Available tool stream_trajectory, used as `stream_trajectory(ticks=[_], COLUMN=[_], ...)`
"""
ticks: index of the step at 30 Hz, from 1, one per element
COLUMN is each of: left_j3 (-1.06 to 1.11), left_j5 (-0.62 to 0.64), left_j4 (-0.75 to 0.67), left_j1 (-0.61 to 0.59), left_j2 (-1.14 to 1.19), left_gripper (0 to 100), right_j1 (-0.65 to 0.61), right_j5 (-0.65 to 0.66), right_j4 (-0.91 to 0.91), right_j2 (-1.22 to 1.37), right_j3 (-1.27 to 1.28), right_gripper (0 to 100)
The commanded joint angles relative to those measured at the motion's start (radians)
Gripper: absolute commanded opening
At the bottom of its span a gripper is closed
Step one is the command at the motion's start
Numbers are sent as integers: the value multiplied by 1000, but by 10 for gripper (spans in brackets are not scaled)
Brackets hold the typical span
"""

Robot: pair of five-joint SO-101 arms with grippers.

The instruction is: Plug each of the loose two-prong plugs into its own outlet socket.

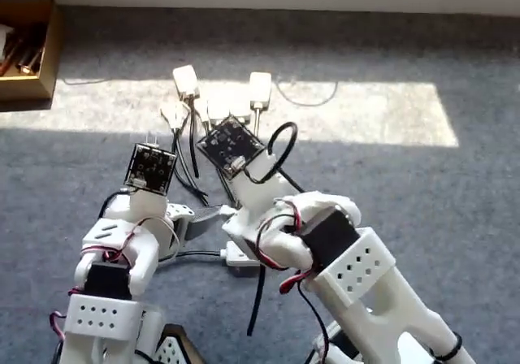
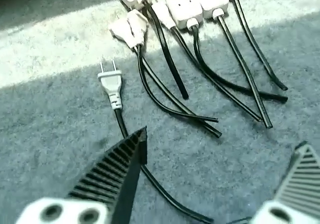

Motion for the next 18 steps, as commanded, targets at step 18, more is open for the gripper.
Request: stream_trajectory(ticks=[18], left_j3=[-15], left_j5=[209], left_j4=[-109], left_j1=[-346], left_j2=[-16], left_gripper=[389], right_j1=[104], right_j5=[-87], right_j4=[298], right_j2=[404], right_j3=[-148], right_gripper=[5])
